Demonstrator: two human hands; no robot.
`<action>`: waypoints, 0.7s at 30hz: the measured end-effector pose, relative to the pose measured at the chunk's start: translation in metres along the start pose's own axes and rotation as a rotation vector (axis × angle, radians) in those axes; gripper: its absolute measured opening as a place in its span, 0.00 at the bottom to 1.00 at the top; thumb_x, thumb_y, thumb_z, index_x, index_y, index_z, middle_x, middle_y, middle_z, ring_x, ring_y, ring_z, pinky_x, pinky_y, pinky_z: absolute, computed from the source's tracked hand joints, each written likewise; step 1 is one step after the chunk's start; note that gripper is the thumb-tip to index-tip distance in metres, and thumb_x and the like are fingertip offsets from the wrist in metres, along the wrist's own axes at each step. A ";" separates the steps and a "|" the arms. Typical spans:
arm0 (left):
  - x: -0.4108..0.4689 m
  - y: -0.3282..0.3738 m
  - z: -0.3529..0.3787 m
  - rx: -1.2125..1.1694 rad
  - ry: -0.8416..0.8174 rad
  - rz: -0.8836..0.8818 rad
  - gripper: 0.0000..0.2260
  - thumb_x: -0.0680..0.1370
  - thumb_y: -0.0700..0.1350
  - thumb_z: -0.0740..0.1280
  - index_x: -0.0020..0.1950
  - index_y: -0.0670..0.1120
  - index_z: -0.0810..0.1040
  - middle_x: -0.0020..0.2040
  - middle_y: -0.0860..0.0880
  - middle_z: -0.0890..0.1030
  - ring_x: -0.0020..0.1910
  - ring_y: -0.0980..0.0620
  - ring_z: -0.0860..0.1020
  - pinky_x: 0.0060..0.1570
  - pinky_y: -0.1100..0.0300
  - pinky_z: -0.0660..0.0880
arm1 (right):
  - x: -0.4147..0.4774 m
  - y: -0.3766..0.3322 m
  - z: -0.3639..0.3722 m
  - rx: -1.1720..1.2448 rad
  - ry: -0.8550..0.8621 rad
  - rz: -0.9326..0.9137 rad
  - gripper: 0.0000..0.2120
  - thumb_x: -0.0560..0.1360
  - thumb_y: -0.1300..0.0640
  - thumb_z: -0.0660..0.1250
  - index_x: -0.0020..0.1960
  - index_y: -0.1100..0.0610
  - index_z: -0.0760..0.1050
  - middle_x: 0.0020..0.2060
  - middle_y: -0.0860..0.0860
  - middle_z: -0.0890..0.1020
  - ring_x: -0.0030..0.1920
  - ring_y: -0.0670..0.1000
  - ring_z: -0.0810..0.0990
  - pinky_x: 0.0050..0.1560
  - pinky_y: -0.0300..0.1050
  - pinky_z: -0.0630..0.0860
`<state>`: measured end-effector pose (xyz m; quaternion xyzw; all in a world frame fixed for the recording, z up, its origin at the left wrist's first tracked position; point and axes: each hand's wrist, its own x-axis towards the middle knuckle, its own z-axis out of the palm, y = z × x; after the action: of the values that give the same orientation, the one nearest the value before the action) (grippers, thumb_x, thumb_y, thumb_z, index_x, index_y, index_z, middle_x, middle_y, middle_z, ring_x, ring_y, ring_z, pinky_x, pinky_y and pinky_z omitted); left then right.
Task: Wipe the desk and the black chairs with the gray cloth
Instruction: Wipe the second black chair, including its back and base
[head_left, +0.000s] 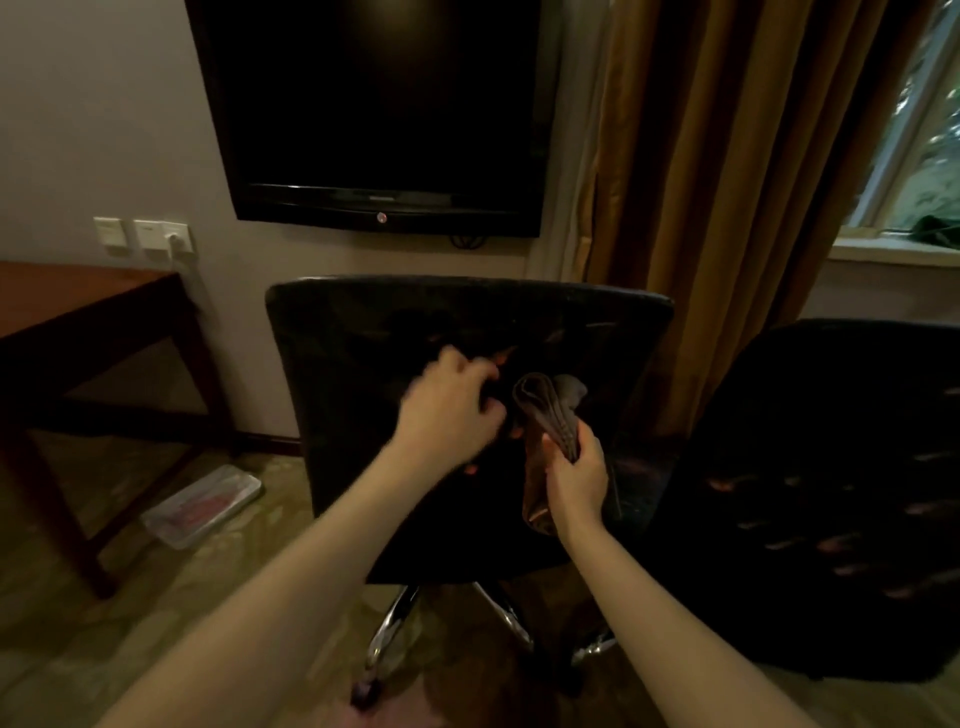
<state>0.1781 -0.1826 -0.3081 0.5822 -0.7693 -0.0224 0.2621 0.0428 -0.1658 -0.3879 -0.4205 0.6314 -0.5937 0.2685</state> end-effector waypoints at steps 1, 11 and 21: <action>-0.013 0.006 0.012 -0.103 -0.124 -0.059 0.19 0.77 0.55 0.62 0.67 0.51 0.71 0.63 0.47 0.72 0.60 0.47 0.74 0.59 0.56 0.71 | -0.007 0.003 0.002 0.003 0.000 -0.039 0.20 0.78 0.57 0.63 0.69 0.55 0.68 0.61 0.52 0.73 0.61 0.52 0.73 0.55 0.39 0.68; -0.062 0.008 0.072 -0.735 -0.265 -0.370 0.24 0.75 0.60 0.63 0.64 0.46 0.71 0.57 0.48 0.78 0.55 0.49 0.77 0.54 0.55 0.74 | -0.067 0.026 0.009 0.005 -0.084 -0.134 0.23 0.78 0.59 0.61 0.72 0.52 0.62 0.58 0.47 0.66 0.50 0.43 0.71 0.45 0.33 0.69; -0.062 0.029 0.099 -0.994 -0.141 -0.405 0.07 0.78 0.45 0.63 0.49 0.47 0.81 0.45 0.46 0.82 0.48 0.47 0.81 0.52 0.51 0.78 | -0.039 0.037 -0.021 0.302 -0.174 0.062 0.34 0.67 0.40 0.65 0.71 0.47 0.64 0.63 0.51 0.70 0.62 0.53 0.72 0.64 0.55 0.71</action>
<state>0.1215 -0.1437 -0.4065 0.5220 -0.5540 -0.4728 0.4439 0.0365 -0.1235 -0.4269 -0.4054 0.5222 -0.6345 0.4005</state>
